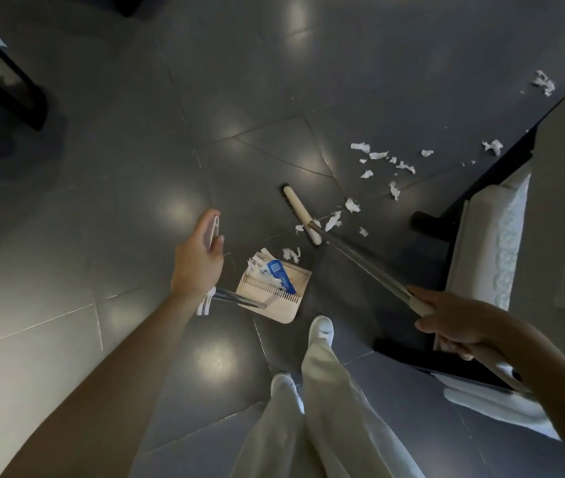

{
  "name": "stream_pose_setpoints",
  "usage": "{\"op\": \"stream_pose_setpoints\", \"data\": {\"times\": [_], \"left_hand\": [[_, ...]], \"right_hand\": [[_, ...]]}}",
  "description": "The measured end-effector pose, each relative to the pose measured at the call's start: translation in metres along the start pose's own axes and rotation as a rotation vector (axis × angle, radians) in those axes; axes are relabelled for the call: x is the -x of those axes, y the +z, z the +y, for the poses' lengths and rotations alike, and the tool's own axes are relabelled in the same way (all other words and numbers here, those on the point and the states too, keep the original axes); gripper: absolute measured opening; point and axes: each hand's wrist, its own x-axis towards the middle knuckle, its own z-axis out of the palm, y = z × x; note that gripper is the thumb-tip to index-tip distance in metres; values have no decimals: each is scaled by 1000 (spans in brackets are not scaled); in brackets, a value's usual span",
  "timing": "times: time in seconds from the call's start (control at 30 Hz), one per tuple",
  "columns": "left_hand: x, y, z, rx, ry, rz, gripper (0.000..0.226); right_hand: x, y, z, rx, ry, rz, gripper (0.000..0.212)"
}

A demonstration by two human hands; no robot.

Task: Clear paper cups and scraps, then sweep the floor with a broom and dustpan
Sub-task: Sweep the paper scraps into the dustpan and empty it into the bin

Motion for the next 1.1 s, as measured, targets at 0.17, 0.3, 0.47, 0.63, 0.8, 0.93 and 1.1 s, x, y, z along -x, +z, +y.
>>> {"op": "stream_pose_setpoints", "data": {"times": [0.17, 0.3, 0.47, 0.63, 0.8, 0.93, 1.1], "left_hand": [[-3, 3, 2, -2, -95, 43, 34], [-2, -8, 6, -23, -123, -6, 34], [10, -17, 0, -55, -107, -7, 34], [10, -21, -15, -98, -105, 0, 34], [-10, -17, -21, 6, -80, 3, 36], [-19, -8, -15, 20, 16, -4, 38], [-17, -8, -17, 42, 95, -35, 42]], "right_hand": [[-41, -32, -12, -46, 5, 80, 70], [-79, -49, -21, -41, 22, 151, 69], [-120, -36, -32, -170, 35, 86, 57], [-120, 9, -38, -52, 25, -53, 74], [-81, 43, -40, 101, 2, -182, 75], [-44, 51, -34, 107, 16, -251, 66], [-7, 42, -31, 51, 4, -236, 69]]}}
